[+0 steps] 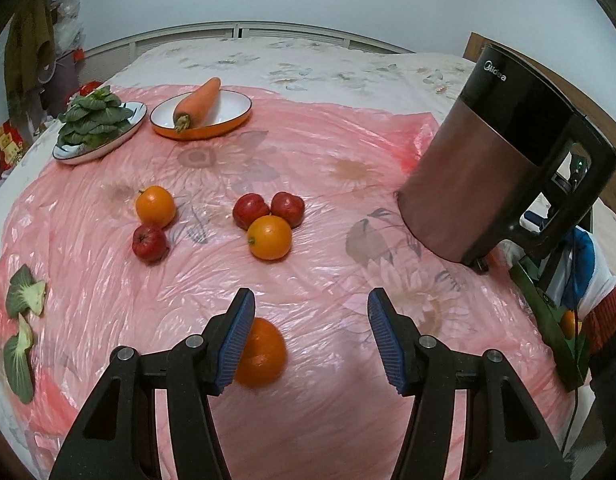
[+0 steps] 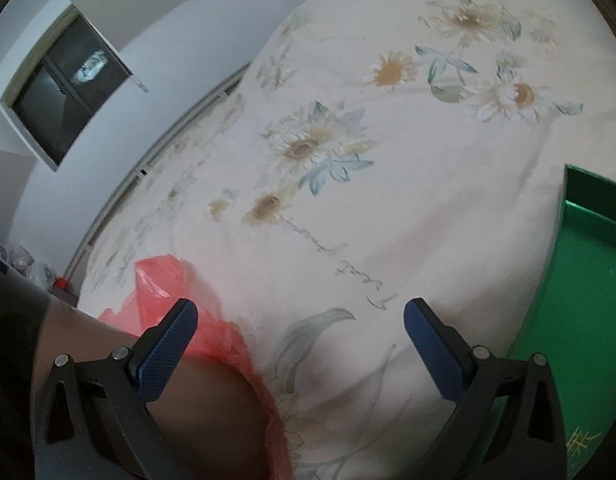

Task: Organize fruits
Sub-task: 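Move both tools back from the green tray toward the remaining fruit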

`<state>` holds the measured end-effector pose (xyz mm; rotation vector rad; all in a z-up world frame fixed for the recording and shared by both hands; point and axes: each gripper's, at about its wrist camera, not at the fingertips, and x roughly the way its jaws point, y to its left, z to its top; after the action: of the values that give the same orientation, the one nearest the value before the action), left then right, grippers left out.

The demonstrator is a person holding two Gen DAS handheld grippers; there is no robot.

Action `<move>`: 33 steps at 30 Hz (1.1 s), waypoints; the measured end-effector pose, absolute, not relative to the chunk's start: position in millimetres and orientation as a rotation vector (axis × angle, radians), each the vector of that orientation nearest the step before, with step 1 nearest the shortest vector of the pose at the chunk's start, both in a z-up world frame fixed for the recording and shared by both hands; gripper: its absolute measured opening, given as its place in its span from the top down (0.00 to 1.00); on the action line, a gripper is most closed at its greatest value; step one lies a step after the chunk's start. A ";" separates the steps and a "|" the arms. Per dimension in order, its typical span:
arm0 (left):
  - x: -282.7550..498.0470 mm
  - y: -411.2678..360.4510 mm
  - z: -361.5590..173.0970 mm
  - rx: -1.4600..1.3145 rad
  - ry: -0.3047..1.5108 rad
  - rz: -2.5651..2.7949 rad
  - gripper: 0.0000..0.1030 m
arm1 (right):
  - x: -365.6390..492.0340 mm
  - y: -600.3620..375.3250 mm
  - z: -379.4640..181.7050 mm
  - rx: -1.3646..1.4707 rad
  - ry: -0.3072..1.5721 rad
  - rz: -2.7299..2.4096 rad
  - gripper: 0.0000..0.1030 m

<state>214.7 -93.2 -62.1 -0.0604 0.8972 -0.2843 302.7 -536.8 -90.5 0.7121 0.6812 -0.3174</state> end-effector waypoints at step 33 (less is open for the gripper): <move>206.2 -57.7 -53.8 -0.108 0.883 -0.263 0.49 | 276.2 -517.6 -96.1 0.883 0.659 -0.299 0.00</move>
<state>206.2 -57.7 -53.8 -0.1081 0.8826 -0.2626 276.2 -517.6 -96.1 0.8832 0.6588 -0.2987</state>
